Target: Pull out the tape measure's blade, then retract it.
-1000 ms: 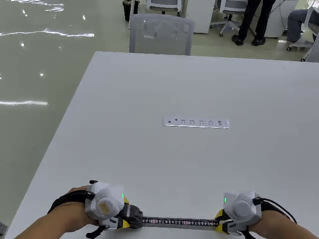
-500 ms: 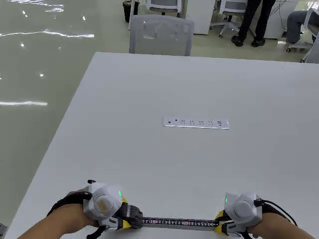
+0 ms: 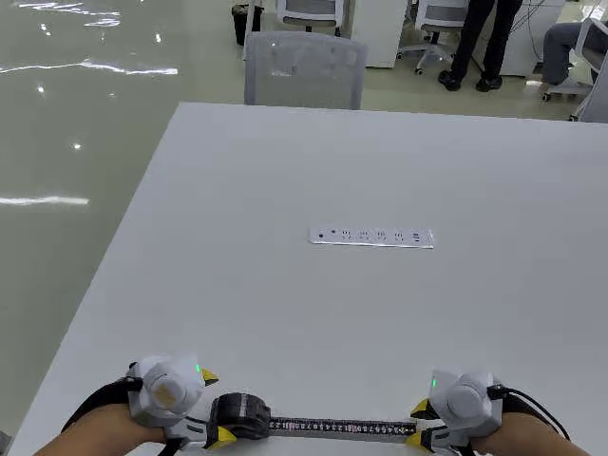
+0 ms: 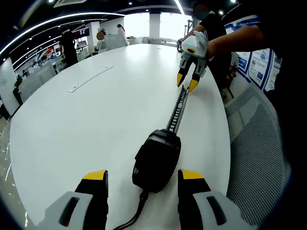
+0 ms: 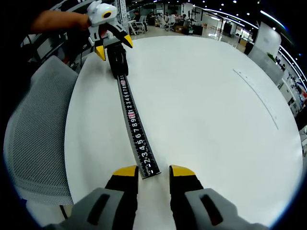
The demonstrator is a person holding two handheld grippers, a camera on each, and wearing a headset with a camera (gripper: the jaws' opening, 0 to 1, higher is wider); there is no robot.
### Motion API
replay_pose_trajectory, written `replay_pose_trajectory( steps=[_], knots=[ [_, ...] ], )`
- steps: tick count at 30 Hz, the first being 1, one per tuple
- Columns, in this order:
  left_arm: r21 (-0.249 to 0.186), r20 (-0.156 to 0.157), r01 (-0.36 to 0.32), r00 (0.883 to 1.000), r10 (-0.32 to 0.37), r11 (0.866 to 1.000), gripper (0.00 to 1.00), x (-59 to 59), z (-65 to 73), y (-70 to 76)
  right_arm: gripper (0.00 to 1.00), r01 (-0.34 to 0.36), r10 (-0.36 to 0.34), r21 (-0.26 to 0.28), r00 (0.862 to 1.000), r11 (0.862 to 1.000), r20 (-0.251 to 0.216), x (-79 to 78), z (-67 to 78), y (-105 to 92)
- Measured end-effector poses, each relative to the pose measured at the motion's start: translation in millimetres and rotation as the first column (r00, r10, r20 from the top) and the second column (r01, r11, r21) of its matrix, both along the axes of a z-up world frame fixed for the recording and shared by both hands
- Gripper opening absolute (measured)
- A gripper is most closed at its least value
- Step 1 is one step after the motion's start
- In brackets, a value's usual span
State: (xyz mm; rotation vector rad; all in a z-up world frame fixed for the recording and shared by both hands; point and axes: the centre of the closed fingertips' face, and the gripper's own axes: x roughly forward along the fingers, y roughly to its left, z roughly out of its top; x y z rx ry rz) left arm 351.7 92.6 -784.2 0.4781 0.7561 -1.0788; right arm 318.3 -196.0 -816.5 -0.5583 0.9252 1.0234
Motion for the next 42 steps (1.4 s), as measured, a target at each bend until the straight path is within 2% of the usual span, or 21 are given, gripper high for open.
replay_pose_trajectory(
  steps=[6,10,12,14,17,18,21,23,25,28,31,32,34,36,39,41,42],
  knots=[
    [-0.064,0.002,-0.129,0.992,0.129,0.99,0.71,1.9,8.6,21.0,0.34,0.048,-0.05,0.048,0.998,0.998,0.037,-4.0,11.9,0.0],
    [-0.082,0.005,-0.176,0.984,0.177,0.981,0.77,-6.2,10.2,34.5,0.4,0.097,-0.101,0.082,0.994,0.992,0.049,-11.4,13.2,-5.8],
    [-0.093,-0.01,-0.207,0.978,0.207,0.974,0.79,-13.9,8.8,42.4,0.45,0.142,-0.149,0.111,0.988,0.984,0.052,-18.1,14.8,-10.2],
    [-0.112,-0.028,-0.232,0.973,0.23,0.966,0.79,-19.0,8.3,46.7,0.49,0.161,-0.168,0.117,0.984,0.98,0.054,-23.9,14.6,-14.4],
    [-0.134,-0.022,-0.272,0.962,0.272,0.953,0.79,-23.0,10.0,55.6,0.59,0.209,-0.218,0.161,0.975,0.965,0.038,-35.1,17.7,-16.0],
    [-0.143,-0.026,-0.288,0.958,0.287,0.947,0.8,-25.1,11.1,58.6,0.61,0.227,-0.237,0.165,0.97,0.96,0.045,-37.8,18.9,-18.9],
    [-0.176,-0.038,-0.322,0.946,0.321,0.93,0.81,-30.1,14.4,64.6,0.63,0.257,-0.273,0.195,0.96,0.946,0.06,-43.6,22.6,-22.8],
    [-0.209,-0.053,-0.322,0.946,0.318,0.923,0.81,-37.6,18.0,63.1,0.67,0.285,-0.306,0.22,0.949,0.933,0.071,-46.6,27.7,-23.5],
    [-0.236,-0.035,-0.32,0.946,0.321,0.918,0.82,-40.7,23.2,61.4,0.7,0.293,-0.317,0.235,0.946,0.927,0.071,-52.4,29.6,-23.5],
    [-0.235,-0.021,-0.337,0.94,0.342,0.912,0.83,-41.8,22.8,65.2,0.71,0.302,-0.33,0.232,0.94,0.925,0.092,-58.5,29.4,-26.9],
    [-0.267,-0.03,-0.368,0.927,0.374,0.891,0.92,-43.1,27.5,66.3,0.76,0.325,-0.357,0.248,0.929,0.913,0.096,-63.0,31.1,-30.5],
    [-0.265,-0.035,-0.377,0.924,0.382,0.888,0.95,-44.1,25.9,68.7,0.78,0.333,-0.368,0.252,0.924,0.908,0.102,-64.9,32.2,-32.3],
    [-0.263,-0.036,-0.388,0.919,0.392,0.884,1.0,-46.4,24.3,71.2,0.79,0.343,-0.379,0.255,0.918,0.904,0.112,-67.7,33.9,-34.4],
    [-0.252,-0.029,-0.391,0.917,0.397,0.885,1.0,-50.8,21.5,74.9,0.81,0.352,-0.389,0.252,0.914,0.901,0.116,-71.5,34.4,-37.3],
    [-0.256,-0.025,-0.406,0.91,0.414,0.877,1.0,-55.8,20.1,81.1,0.86,0.378,-0.418,0.262,0.901,0.888,0.115,-75.9,35.1,-41.4],
    [-0.265,-0.031,-0.425,0.901,0.433,0.865,1.0,-59.1,21.1,85.5,0.89,0.4,-0.444,0.279,0.889,0.873,0.113,-79.9,36.2,-42.6],
    [-0.274,-0.033,-0.434,0.896,0.443,0.858,1.0,-60.9,21.1,88.4,0.91,0.402,-0.447,0.285,0.888,0.87,0.112,-83.4,36.4,-42.3]
  ],
)
